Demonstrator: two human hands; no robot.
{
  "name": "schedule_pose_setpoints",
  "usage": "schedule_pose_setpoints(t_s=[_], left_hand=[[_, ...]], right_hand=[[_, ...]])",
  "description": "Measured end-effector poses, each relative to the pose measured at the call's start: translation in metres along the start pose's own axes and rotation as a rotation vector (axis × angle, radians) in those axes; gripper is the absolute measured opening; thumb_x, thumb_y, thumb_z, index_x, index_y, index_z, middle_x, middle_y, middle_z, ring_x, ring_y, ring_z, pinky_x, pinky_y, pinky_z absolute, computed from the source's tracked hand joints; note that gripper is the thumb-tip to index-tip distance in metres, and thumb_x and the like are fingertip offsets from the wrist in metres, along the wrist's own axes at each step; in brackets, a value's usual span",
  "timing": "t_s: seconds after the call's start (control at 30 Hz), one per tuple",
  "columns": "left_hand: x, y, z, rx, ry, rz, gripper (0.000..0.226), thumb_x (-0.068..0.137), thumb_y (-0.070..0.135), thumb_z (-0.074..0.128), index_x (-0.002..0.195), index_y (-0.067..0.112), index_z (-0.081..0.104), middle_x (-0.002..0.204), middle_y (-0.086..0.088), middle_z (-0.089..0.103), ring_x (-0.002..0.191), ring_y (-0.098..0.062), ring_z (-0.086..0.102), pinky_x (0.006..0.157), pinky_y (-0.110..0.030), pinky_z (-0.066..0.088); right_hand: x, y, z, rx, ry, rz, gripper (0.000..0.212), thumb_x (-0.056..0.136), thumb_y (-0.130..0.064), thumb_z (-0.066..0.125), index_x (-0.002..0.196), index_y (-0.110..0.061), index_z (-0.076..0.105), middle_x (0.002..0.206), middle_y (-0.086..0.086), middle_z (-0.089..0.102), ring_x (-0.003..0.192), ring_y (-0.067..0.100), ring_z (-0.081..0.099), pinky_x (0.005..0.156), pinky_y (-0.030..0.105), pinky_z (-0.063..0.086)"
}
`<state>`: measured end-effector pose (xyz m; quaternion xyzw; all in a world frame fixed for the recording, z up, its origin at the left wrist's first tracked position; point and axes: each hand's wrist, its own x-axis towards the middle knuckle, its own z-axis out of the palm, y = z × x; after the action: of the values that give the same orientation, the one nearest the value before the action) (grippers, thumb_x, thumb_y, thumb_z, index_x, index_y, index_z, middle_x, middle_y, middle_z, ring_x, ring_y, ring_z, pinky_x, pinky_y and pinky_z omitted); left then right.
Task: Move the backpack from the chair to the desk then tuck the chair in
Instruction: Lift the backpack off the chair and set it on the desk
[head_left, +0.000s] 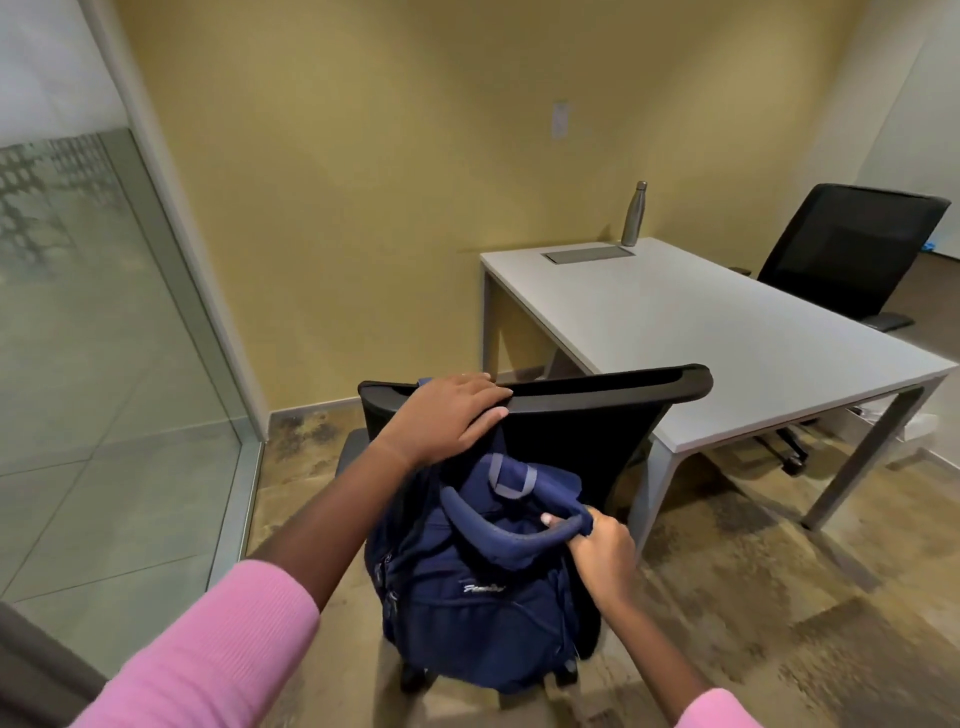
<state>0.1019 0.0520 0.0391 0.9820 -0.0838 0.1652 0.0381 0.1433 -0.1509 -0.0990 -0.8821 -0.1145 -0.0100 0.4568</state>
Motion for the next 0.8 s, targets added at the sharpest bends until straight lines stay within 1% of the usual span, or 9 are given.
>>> schedule_pose_setpoints(t_s=[0.1,0.23,0.3,0.37,0.43,0.57,0.63,0.7,0.8], left_hand=[[0.01,-0.01,-0.005,-0.074,-0.103,0.017,0.038,0.097,0.033,0.031,0.119,0.014,0.055,0.121,-0.009,0.062,0.111,-0.025,0.055,0.092,-0.037,0.043],[0.013,-0.025,-0.01,-0.186,-0.14,0.019,0.045,0.092,0.038,0.026,0.106,0.013,0.06,0.11,-0.009,0.065,0.099,-0.025,0.057,0.085,-0.037,0.045],[0.013,-0.033,-0.012,-0.225,-0.142,-0.002,0.04,0.095,0.036,0.029,0.102,0.012,0.06,0.105,-0.01,0.065,0.094,-0.025,0.057,0.08,-0.036,0.044],[0.011,-0.042,-0.014,-0.253,-0.123,-0.021,0.034,0.097,0.031,0.032,0.098,0.012,0.061,0.102,-0.01,0.065,0.087,-0.022,0.055,0.074,-0.03,0.04],[0.006,-0.052,-0.016,-0.289,-0.097,-0.042,0.034,0.097,0.029,0.033,0.094,0.011,0.061,0.098,-0.011,0.066,0.084,-0.021,0.055,0.071,-0.031,0.039],[-0.008,-0.07,-0.021,-0.399,-0.044,-0.093,0.036,0.097,0.028,0.034,0.094,0.009,0.064,0.098,-0.011,0.068,0.087,-0.025,0.058,0.079,-0.037,0.044],[-0.014,-0.077,-0.022,-0.46,-0.004,-0.104,0.035,0.097,0.026,0.034,0.092,0.01,0.065,0.097,-0.01,0.069,0.087,-0.023,0.059,0.079,-0.033,0.042],[-0.02,-0.084,-0.023,-0.521,0.044,-0.128,0.035,0.097,0.024,0.035,0.088,0.01,0.067,0.093,-0.01,0.07,0.085,-0.021,0.059,0.075,-0.026,0.039],[-0.032,-0.097,-0.026,-0.596,0.16,-0.19,0.037,0.096,0.025,0.038,0.082,0.01,0.068,0.085,-0.007,0.068,0.079,-0.02,0.059,0.071,-0.026,0.039]], right_hand=[[-0.004,-0.001,0.0,0.04,0.034,0.005,0.025,0.077,-0.031,0.072,0.092,-0.01,0.072,0.08,0.014,0.074,0.081,0.033,0.066,0.061,0.035,0.045],[-0.003,-0.004,0.0,0.115,0.109,0.065,0.016,0.079,-0.021,0.069,0.09,-0.01,0.073,0.08,0.016,0.073,0.081,0.035,0.066,0.066,0.042,0.05],[-0.003,-0.01,0.002,0.153,0.148,0.086,0.013,0.079,-0.019,0.069,0.087,-0.01,0.073,0.08,0.017,0.073,0.081,0.036,0.066,0.068,0.043,0.05],[-0.004,-0.018,0.005,0.172,0.189,0.095,0.011,0.079,-0.018,0.069,0.085,-0.01,0.073,0.078,0.017,0.073,0.08,0.037,0.065,0.067,0.043,0.05],[-0.006,-0.026,0.009,0.185,0.221,0.105,0.007,0.08,-0.016,0.067,0.082,-0.011,0.072,0.077,0.017,0.072,0.078,0.037,0.065,0.066,0.043,0.05],[-0.011,-0.044,0.017,0.18,0.259,0.126,0.013,0.08,-0.008,0.061,0.086,-0.011,0.072,0.079,0.019,0.071,0.079,0.038,0.064,0.066,0.043,0.049],[-0.015,-0.054,0.02,0.169,0.283,0.122,0.012,0.079,-0.01,0.062,0.085,-0.012,0.072,0.077,0.019,0.071,0.077,0.037,0.064,0.065,0.041,0.048],[-0.02,-0.065,0.022,0.153,0.295,0.108,0.011,0.079,-0.011,0.063,0.085,-0.012,0.072,0.075,0.019,0.07,0.075,0.037,0.063,0.064,0.04,0.047],[-0.026,-0.082,0.028,0.133,0.31,0.087,0.011,0.08,-0.011,0.063,0.085,-0.01,0.072,0.073,0.019,0.069,0.074,0.037,0.062,0.063,0.039,0.044]])
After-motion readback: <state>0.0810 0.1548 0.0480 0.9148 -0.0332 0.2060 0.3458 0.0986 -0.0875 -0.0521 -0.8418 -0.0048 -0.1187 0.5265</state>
